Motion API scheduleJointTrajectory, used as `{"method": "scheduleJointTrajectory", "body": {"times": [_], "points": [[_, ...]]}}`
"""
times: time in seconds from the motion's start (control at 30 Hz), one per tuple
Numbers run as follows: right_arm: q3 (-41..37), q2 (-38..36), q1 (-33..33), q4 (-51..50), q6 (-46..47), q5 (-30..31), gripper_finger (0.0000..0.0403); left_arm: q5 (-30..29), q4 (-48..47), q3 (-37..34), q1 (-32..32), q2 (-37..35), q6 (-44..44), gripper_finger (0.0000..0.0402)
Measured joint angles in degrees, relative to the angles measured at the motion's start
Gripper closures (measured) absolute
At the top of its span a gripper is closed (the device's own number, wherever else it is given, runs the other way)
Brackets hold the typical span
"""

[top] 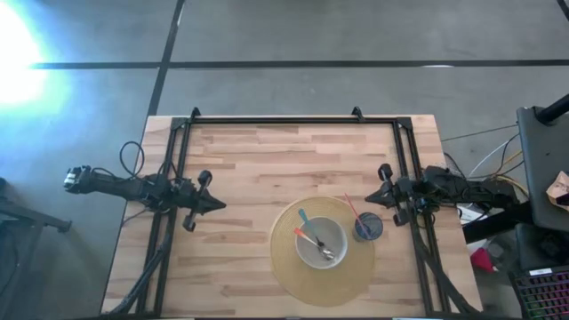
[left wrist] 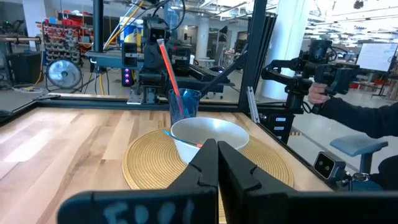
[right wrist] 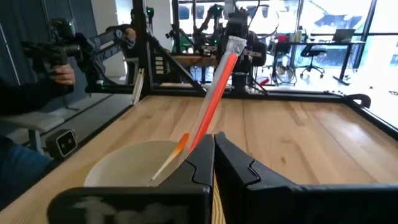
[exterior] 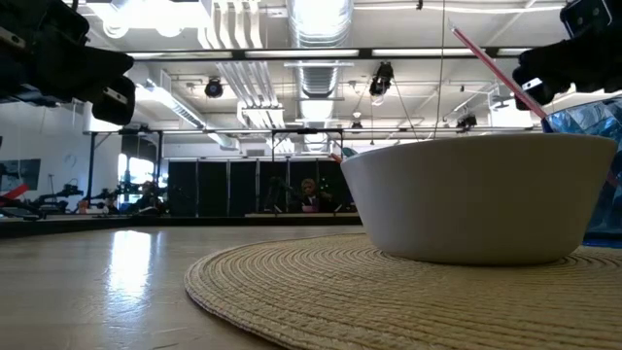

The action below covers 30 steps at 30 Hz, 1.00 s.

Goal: Pick & Place Utensil
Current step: Return to Home Position

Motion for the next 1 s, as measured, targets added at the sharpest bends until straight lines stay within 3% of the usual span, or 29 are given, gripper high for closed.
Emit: {"method": "scheduleJointTrajectory", "body": {"times": [0.27,1.0], "points": [[-4.4,0.5,0.0,7.4,-1.3,0.1,0.0394,0.0,0.0,0.0,0.0,0.0,0.0,0.0401],[-4.5,0.5,0.0,7.6,1.3,0.7,0.0394,-3.0,0.0,0.0,0.0,0.0,0.9,0.0401]]}}
